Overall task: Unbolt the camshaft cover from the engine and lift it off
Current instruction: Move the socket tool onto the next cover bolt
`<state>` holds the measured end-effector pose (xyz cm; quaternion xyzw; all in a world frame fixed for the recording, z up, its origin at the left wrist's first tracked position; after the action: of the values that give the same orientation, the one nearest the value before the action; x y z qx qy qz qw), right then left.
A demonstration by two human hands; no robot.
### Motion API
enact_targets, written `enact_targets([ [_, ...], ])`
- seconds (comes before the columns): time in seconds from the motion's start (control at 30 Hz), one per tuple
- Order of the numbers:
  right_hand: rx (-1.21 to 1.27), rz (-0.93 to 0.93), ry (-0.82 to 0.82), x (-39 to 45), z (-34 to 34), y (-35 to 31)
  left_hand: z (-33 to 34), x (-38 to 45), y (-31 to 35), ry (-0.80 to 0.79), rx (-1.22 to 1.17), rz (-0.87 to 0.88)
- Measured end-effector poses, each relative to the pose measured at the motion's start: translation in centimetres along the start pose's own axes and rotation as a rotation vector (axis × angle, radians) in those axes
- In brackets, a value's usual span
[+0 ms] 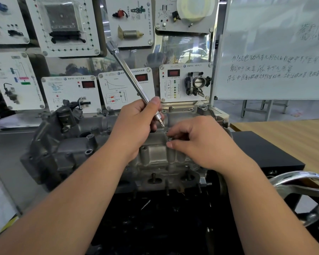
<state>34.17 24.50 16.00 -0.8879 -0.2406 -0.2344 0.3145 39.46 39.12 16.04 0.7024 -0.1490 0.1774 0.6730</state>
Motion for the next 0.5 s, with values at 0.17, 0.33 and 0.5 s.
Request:
enact_targets([
  [0.17,0.089,-0.161,0.207,-0.9,-1.9,-0.9,0.0,0.1,-0.2,0.008,0.043,-0.003],
  [0.33,0.254,-0.187,0.425,-1.7,-4.5,-0.8,-0.1,0.4,-0.4,0.007,0.075,0.005],
  [0.5,0.393,-0.195,0.581,-2.2,-5.1,-1.0,0.2,0.4,-0.5,-0.016,0.127,0.020],
])
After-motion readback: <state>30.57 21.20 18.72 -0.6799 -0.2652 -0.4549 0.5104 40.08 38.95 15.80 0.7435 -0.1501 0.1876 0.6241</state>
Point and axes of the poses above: each hand's wrist, its own x-axis towards the middle knuckle, its own z-axis out of the palm, y = z × x, the point moved 10 cm from there along x, towards the middle knuckle, and after that the axes turned 2 degrees about -z, right-handed, at the moved point
